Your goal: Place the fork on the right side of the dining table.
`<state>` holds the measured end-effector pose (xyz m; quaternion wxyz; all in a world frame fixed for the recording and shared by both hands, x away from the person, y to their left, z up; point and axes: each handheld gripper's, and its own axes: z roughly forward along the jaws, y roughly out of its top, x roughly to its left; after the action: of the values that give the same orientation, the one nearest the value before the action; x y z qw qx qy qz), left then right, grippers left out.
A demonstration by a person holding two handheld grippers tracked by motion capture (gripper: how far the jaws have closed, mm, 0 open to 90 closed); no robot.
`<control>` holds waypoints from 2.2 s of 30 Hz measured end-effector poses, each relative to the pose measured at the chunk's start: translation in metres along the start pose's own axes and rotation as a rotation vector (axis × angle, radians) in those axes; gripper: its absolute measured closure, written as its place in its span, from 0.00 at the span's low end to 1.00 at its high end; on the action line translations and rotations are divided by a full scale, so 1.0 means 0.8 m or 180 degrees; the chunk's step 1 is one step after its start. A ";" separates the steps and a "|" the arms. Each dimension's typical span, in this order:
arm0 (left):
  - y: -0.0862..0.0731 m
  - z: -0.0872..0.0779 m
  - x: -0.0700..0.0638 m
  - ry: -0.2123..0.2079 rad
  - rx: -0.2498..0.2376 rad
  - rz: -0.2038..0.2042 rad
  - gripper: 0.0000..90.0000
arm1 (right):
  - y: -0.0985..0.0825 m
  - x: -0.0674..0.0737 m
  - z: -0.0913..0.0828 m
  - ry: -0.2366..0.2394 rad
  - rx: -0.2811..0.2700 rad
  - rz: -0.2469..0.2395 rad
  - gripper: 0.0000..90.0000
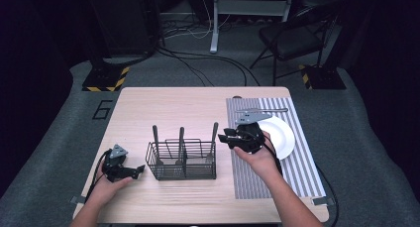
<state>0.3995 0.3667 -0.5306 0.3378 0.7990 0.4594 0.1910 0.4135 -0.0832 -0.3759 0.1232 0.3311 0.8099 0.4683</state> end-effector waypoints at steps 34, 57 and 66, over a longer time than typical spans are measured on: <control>0.000 0.000 0.000 -0.0014 -0.0001 0.0007 0.00 | 0.041 0.003 0.034 0.0099 0.0029 -0.0122 0.83; 0.000 0.000 0.000 -0.0012 -0.0001 0.0008 0.00 | 0.055 0.039 0.018 0.0396 0.0094 -0.0337 0.97; 0.000 0.000 0.000 -0.0013 -0.0001 0.0008 0.00 | 0.067 0.041 0.007 0.0366 -0.0008 -0.0299 0.97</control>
<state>0.3999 0.3668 -0.5306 0.3386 0.8000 0.4576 0.1898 0.4144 -0.0397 -0.3305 0.0988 0.2651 0.8297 0.4813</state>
